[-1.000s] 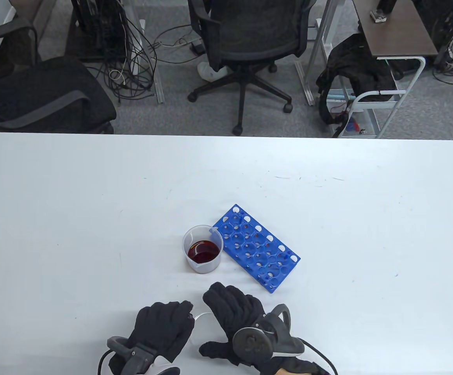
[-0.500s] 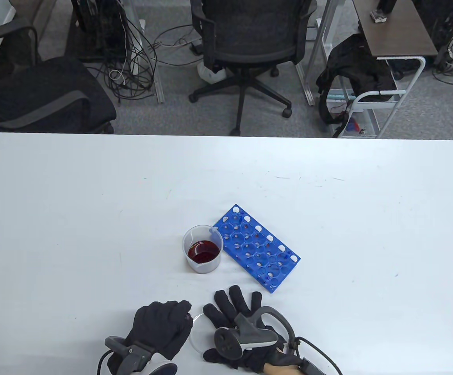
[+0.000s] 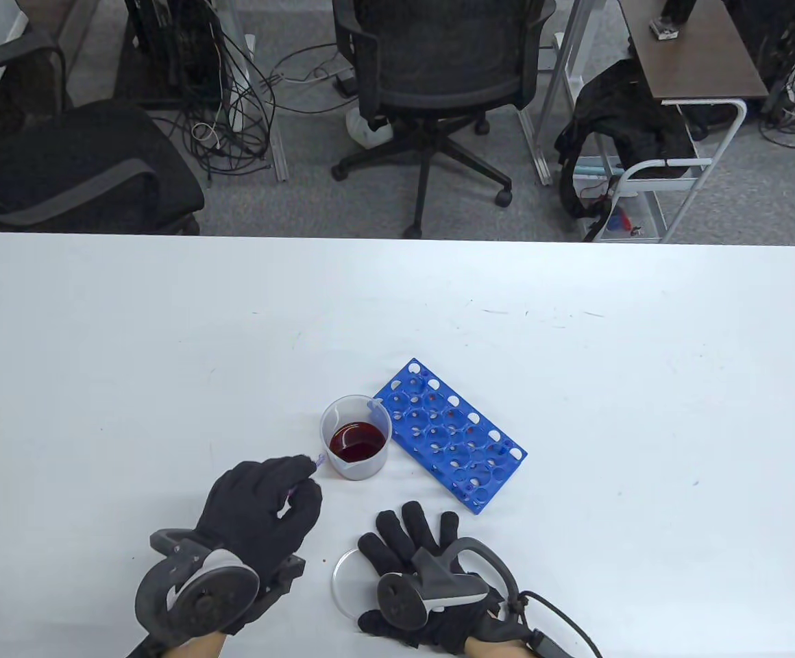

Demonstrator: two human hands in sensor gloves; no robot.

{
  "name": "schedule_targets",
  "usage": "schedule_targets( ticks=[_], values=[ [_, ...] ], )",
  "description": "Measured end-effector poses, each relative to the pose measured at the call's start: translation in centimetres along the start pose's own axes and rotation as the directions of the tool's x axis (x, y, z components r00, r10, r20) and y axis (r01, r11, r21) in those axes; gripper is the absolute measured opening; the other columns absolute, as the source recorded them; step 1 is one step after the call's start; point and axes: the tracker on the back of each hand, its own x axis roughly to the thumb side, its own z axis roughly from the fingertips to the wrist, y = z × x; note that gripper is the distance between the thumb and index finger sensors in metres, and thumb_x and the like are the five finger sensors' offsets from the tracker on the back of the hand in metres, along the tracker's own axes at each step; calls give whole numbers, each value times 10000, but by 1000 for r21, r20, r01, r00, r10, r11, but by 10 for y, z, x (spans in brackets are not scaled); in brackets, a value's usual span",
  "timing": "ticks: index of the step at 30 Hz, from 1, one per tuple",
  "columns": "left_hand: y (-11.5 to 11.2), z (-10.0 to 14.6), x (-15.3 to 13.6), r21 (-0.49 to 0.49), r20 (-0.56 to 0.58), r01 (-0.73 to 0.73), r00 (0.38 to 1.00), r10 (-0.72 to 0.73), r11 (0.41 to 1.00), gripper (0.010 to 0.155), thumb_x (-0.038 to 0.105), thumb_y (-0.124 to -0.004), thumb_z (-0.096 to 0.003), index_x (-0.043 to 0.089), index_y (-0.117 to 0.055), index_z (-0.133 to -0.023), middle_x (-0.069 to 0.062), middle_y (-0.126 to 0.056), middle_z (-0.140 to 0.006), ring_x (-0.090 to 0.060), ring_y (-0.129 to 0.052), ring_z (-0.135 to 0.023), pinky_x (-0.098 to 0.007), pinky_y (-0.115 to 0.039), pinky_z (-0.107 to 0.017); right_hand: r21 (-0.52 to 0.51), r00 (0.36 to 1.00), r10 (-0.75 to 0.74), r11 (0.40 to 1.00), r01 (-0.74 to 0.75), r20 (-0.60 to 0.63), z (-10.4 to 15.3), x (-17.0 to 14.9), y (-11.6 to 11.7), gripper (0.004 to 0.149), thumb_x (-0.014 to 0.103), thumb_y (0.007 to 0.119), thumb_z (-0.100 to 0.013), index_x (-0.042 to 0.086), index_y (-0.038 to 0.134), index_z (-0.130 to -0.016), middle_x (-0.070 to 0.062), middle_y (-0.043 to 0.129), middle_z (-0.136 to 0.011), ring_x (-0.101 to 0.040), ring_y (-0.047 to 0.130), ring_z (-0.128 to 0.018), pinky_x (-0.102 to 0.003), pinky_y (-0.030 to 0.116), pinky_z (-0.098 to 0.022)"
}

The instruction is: Dip glass rod and spread liquid on culture dish

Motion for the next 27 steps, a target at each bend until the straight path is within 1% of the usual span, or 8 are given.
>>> schedule_targets(
  ticks=[3,5,8,12,14,18,23,27],
  values=[
    [-18,-19,6,-48,-2,30,1000,-30,998,396,509,-950,-398,245,-978,-693,12,-1073,-609,-233,-1102,-412,-355,-953,-345,0,1000,0,1000,0,-1,0,0,0,972,745,239,-543,69,-273,-1019,-322,-233,-1071,-631,-166,-929,-879,78,-559],
    [-40,-30,9,-110,-2,73,997,-74,991,394,506,-956,-390,247,-981,-686,11,-1076,-606,-234,-1104,-409,-355,-954,-343,0,1000,-1,1000,1,0,0,0,0,973,745,240,-543,68,-272,-1019,-322,-232,-1071,-631,-166,-929,-879,78,-558],
    [-67,-39,8,-198,-6,115,993,-119,973,389,501,-964,-380,252,-986,-677,12,-1079,-604,-236,-1106,-410,-358,-955,-343,0,1000,-1,1000,1,0,0,0,0,973,745,240,-544,68,-272,-1019,-320,-232,-1072,-630,-165,-930,-878,77,-559],
    [-106,-45,4,-329,-14,166,983,-180,930,373,492,-972,-375,265,-989,-670,9,-1078,-616,-245,-1101,-437,-366,-949,-368,0,1000,-1,1000,1,0,0,0,0,974,746,241,-544,68,-272,-1019,-322,-232,-1071,-630,-166,-930,-878,76,-558],
    [-118,-47,1,-372,-18,180,979,-201,911,371,492,-973,-373,268,-990,-668,22,-1078,-617,-247,-1100,-441,-367,-948,-373,0,1000,-1,1000,1,0,0,0,0,974,746,242,-544,68,-271,-1020,-320,-231,-1072,-629,-167,-930,-877,77,-560],
    [-132,-46,-2,-419,-9,214,971,-240,882,365,490,-975,-372,272,-993,-665,19,-1079,-619,-248,-1100,-443,-367,-944,-371,0,1000,-1,1000,1,0,0,0,0,973,745,242,-545,69,-271,-1020,-320,-231,-1072,-629,-165,-930,-877,77,-559],
    [-140,-44,-1,-463,27,256,961,-275,848,360,490,-973,-376,278,-992,-666,22,-1080,-622,-249,-1098,-451,-366,-936,-372,0,1000,-1,1000,1,0,0,0,0,973,746,242,-545,69,-272,-1020,-320,-231,-1072,-629,-165,-930,-877,77,-559],
    [-136,-46,0,-445,4,229,967,-254,866,356,491,-970,-380,278,-993,-664,21,-1080,-621,-251,-1096,-452,-366,-932,-372,0,1000,-1,1000,1,0,0,0,0,974,746,242,-545,69,-272,-1020,-319,-230,-1073,-630,-164,-930,-876,79,-559]
  ],
)
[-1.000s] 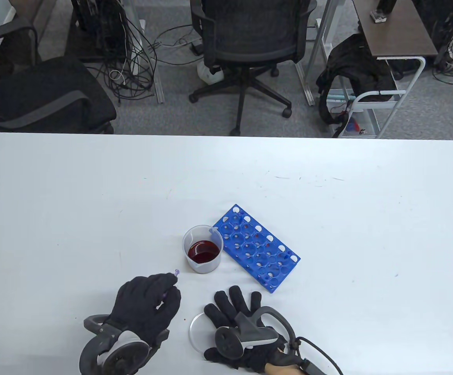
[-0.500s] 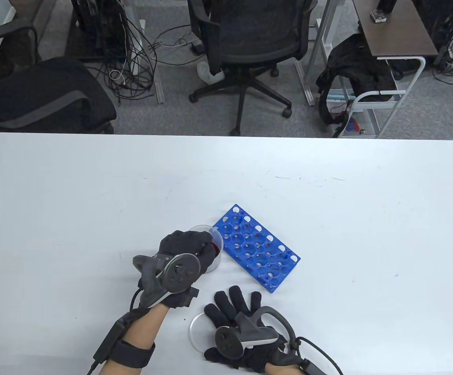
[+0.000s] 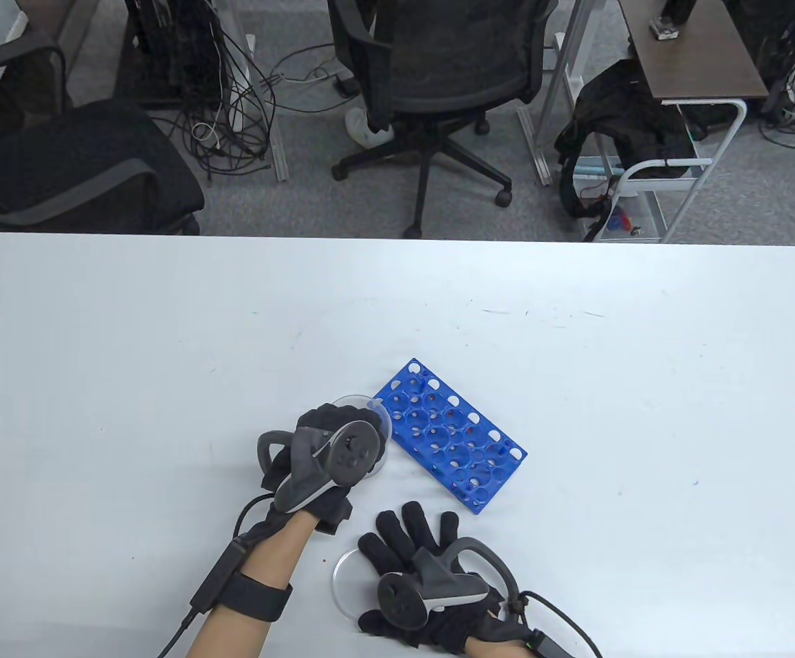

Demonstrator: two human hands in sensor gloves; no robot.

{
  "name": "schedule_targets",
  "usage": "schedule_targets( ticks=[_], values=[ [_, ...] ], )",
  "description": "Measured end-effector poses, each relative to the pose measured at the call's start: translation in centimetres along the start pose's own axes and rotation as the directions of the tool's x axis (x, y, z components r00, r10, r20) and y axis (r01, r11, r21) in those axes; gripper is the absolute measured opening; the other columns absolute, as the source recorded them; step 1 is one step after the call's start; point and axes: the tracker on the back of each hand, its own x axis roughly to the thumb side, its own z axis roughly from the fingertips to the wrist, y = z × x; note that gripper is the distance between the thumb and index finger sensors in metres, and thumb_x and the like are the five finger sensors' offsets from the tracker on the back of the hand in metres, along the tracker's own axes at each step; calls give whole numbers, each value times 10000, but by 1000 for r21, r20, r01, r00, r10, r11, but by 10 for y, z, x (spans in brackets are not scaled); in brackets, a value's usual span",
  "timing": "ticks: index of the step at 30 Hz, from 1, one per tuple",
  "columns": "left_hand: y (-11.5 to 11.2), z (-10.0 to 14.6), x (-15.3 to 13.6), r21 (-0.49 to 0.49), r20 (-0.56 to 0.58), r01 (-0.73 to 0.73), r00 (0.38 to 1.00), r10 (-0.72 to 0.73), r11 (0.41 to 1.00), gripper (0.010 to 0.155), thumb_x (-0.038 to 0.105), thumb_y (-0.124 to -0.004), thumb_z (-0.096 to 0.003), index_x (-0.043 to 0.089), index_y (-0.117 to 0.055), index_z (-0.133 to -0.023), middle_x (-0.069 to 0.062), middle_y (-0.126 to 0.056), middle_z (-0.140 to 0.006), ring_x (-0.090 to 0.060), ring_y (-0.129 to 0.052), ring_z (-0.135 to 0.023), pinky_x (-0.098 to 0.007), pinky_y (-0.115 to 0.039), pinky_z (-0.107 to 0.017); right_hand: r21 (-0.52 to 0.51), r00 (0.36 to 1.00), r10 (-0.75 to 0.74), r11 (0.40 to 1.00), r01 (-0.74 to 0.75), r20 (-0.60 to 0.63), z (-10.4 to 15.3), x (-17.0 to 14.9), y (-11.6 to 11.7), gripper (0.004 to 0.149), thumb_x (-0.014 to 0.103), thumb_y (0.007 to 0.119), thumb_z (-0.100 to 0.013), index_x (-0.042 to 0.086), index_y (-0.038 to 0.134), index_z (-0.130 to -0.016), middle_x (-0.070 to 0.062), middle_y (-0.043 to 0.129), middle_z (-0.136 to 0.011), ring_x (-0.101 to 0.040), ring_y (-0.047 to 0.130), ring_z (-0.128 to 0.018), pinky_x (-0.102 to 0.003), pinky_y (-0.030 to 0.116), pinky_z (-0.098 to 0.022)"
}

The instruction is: Dip glass rod and spread liquid on culture dish

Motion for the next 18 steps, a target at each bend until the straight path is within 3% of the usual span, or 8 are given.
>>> schedule_targets(
  ticks=[10,18],
  values=[
    [0,1,-2,-16,-2,33,999,-33,999,355,489,-967,-384,274,-994,-665,18,-1080,-622,-255,-1094,-452,-371,-928,-369,0,1000,0,1000,0,0,0,0,0,980,751,245,-545,67,-273,-1020,-318,-232,-1072,-629,-165,-929,-875,79,-559],
    [52,21,-3,120,13,-90,996,89,989,350,484,-960,-396,264,-992,-667,9,-1072,-626,-273,-1080,-457,-384,-918,-383,0,1000,0,1000,0,0,0,0,0,982,752,245,-546,67,-275,-1019,-318,-234,-1071,-629,-168,-927,-875,76,-558]
  ],
)
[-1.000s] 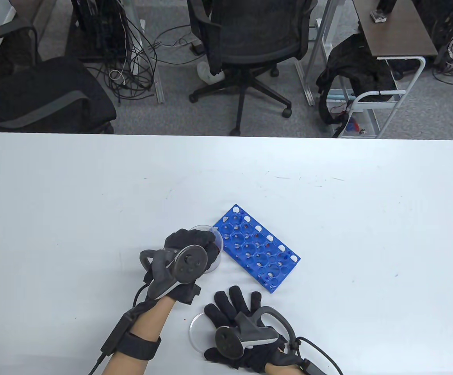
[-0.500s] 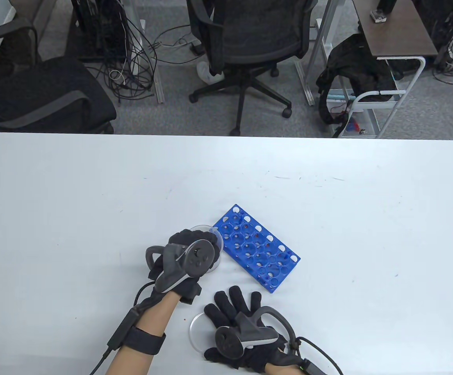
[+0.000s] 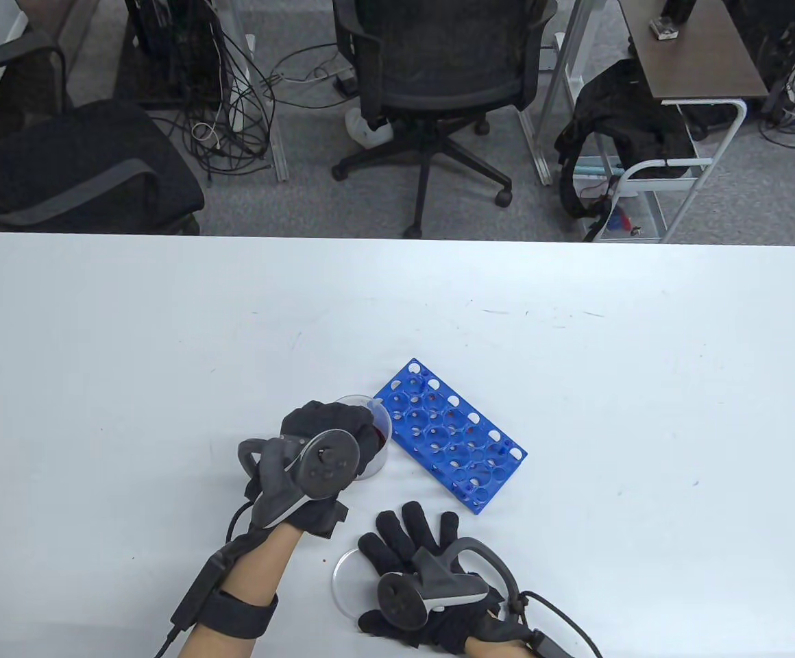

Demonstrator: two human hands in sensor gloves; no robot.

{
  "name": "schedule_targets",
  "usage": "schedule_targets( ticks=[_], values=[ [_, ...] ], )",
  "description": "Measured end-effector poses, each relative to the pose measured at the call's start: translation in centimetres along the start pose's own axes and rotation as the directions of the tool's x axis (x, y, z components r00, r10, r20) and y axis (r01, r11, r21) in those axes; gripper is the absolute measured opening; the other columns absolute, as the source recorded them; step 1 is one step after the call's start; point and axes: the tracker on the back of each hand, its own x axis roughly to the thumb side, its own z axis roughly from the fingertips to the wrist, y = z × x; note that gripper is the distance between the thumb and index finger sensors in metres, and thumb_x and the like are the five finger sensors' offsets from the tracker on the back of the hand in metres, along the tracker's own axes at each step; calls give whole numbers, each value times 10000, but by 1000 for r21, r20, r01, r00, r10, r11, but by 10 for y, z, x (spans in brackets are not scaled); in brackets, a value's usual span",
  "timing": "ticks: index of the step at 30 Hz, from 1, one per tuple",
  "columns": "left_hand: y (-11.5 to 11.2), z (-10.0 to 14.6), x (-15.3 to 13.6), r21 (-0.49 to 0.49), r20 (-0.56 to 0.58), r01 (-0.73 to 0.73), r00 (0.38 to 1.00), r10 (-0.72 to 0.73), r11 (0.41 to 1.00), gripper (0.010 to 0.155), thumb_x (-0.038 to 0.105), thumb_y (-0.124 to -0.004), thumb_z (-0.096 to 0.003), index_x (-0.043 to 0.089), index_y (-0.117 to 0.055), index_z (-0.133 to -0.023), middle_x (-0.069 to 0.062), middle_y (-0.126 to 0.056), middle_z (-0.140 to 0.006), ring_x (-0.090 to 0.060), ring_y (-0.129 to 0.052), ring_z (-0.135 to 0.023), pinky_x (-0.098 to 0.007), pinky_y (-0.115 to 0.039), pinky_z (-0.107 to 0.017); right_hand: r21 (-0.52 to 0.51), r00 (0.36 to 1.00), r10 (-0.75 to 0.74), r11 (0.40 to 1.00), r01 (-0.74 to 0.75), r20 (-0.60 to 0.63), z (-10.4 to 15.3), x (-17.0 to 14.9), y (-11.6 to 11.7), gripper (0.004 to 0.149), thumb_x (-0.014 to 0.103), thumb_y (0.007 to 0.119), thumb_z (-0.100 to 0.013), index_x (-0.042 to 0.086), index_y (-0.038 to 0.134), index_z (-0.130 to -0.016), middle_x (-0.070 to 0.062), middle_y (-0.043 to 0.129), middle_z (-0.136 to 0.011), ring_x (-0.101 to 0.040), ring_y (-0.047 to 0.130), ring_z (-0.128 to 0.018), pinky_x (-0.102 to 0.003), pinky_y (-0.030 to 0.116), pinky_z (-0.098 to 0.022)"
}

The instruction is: Dip glass rod and spread liquid on culture dish

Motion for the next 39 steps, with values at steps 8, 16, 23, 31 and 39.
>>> schedule_targets(
  ticks=[8,16,23,31,39],
  values=[
    [55,36,0,116,44,-49,998,45,992,353,485,-959,-398,256,-995,-664,5,-1076,-616,-274,-1082,-447,-385,-919,-376,0,1000,0,1000,0,0,0,0,0,982,753,245,-546,68,-276,-1019,-318,-236,-1070,-628,-170,-927,-874,75,-558],
    [60,75,-9,44,91,-136,987,132,990,355,484,-955,-407,249,-994,-671,5,-1075,-619,-275,-1082,-447,-387,-920,-374,4,1000,-6,1000,6,0,0,0,0,981,753,247,-547,71,-277,-1019,-315,-239,-1069,-626,-176,-925,-873,71,-555],
    [33,101,-10,-83,122,-154,979,164,984,355,485,-954,-409,251,-994,-673,9,-1076,-622,-275,-1085,-450,-385,-922,-376,4,1000,-6,1000,6,0,0,0,0,981,753,247,-547,71,-279,-1018,-317,-241,-1068,-626,-177,-924,-872,70,-556],
    [1,111,-11,-242,148,-182,964,222,953,358,488,-954,-408,256,-993,-677,-3,-1078,-625,-267,-1092,-452,-378,-927,-371,4,1000,-6,1000,6,0,0,0,0,981,754,247,-547,73,-279,-1018,-315,-241,-1068,-624,-177,-924,-871,69,-557],
    [-15,115,-9,-336,144,-144,969,202,931,360,485,-959,-403,264,-991,-685,-1,-1078,-639,-259,-1100,-464,-373,-933,-373,5,1000,-6,1000,6,-1,0,0,0,982,754,247,-546,72,-279,-1018,-315,-240,-1069,-624,-176,-925,-871,69,-557]
  ],
)
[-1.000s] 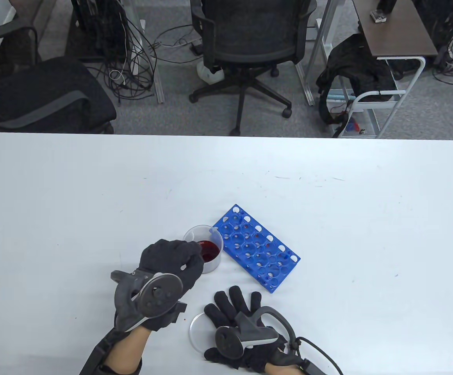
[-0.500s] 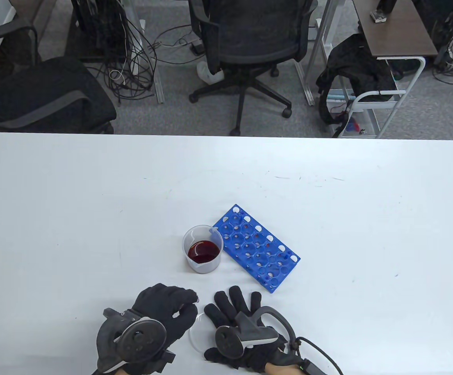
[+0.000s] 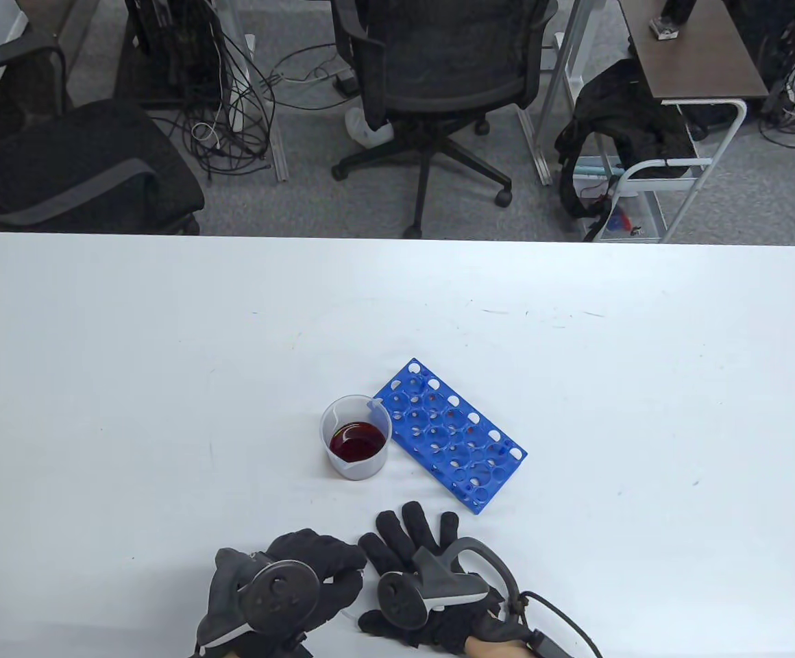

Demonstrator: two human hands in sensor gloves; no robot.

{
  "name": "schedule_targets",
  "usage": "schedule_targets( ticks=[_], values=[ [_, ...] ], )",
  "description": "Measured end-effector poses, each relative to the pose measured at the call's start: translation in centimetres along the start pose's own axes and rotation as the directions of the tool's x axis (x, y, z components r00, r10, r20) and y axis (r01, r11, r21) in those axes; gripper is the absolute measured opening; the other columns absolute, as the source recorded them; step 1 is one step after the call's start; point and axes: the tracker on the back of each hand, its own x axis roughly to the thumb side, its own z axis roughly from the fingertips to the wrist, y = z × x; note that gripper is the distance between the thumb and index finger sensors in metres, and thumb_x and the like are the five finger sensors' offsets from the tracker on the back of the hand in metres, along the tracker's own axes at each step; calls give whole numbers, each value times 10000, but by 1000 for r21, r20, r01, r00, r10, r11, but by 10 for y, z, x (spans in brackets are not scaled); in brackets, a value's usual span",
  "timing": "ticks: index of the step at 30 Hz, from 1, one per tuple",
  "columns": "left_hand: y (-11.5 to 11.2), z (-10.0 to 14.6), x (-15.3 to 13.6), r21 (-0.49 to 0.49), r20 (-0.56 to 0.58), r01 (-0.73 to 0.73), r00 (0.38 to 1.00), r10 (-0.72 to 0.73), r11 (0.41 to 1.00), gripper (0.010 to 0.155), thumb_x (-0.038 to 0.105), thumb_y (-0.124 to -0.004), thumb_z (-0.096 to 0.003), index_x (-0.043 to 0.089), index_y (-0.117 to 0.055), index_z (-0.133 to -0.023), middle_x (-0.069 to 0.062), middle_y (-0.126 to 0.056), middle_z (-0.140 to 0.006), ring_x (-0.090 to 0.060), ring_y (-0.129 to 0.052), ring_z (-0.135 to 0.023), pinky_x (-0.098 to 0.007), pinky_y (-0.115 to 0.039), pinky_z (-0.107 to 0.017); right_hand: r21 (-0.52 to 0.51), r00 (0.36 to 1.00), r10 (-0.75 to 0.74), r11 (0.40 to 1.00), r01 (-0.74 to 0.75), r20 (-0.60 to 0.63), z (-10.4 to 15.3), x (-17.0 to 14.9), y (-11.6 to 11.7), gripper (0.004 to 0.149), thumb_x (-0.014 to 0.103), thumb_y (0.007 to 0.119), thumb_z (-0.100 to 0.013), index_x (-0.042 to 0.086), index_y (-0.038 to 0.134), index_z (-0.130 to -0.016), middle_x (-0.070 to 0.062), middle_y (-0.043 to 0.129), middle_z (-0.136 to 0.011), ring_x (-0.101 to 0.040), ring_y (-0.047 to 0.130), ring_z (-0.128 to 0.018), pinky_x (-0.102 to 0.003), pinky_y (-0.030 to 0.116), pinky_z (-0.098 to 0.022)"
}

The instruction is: Dip glass rod and spread liquid on culture dish

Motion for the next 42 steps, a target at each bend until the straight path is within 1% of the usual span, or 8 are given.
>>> schedule_targets(
  ticks=[1,5,10,15,20,25,35,42],
  values=[
    [0,0,0,4,-3,-4,1000,4,1000,360,485,-959,-402,263,-992,-684,3,-1080,-634,-259,-1101,-459,-374,-933,-370,0,1000,0,1000,0,0,0,0,0,981,754,247,-547,73,-279,-1018,-314,-240,-1069,-624,-176,-925,-871,70,-558],
    [0,0,-3,-42,-9,-42,999,41,998,358,486,-955,-407,260,-992,-683,2,-1080,-632,-260,-1100,-455,-373,-932,-368,0,1000,1,1000,-1,0,0,0,0,982,754,246,-547,71,-279,-1018,-315,-241,-1069,-626,-177,-924,-871,70,-558],
    [-3,0,-2,-51,2,-82,997,82,995,360,486,-954,-410,261,-989,-689,7,-1078,-636,-258,-1100,-459,-372,-933,-370,0,1000,1,1000,-1,0,0,0,0,982,755,246,-546,72,-279,-1018,-315,-241,-1069,-626,-176,-924,-871,70,-557],
    [-6,1,2,-22,7,-75,997,76,997,363,487,-950,-413,262,-985,-696,7,-1076,-643,-255,-1101,-465,-370,-934,-371,0,1000,1,1000,-1,0,0,0,0,983,755,246,-546,72,-280,-1018,-316,-240,-1069,-625,-175,-925,-870,70,-558],
    [-8,2,9,24,7,-18,1000,18,1000,364,486,-950,-411,264,-984,-698,7,-1078,-644,-254,-1104,-466,-369,-936,-371,0,1000,1,1000,-1,0,0,0,0,982,755,246,-547,72,-279,-1018,-315,-240,-1069,-624,-174,-926,-870,72,-558],
    [-6,3,10,34,-19,16,1000,-16,999,364,481,-953,-411,257,-988,-696,3,-1078,-642,-258,-1104,-463,-374,-935,-368,0,1000,1,1000,-1,0,0,0,0,982,755,246,-547,71,-278,-1018,-314,-240,-1070,-624,-174,-925,-870,72,-558],
    [-1,4,7,-16,-50,36,998,-37,999,356,472,-956,-413,245,-997,-685,-8,-1083,-629,-264,-1102,-447,-377,-933,-359,0,1000,1,1000,-1,0,0,0,0,982,756,245,-546,73,-279,-1018,-314,-240,-1070,-623,-176,-926,-870,71,-559],
    [-1,4,6,-61,-34,3,999,-5,998,356,469,-959,-412,245,-998,-686,-11,-1082,-631,-266,-1103,-447,-377,-934,-359,0,1000,1,1000,-1,0,0,0,0,983,756,246,-546,72,-279,-1019,-314,-240,-1069,-625,-176,-925,-870,71,-558]
  ],
)
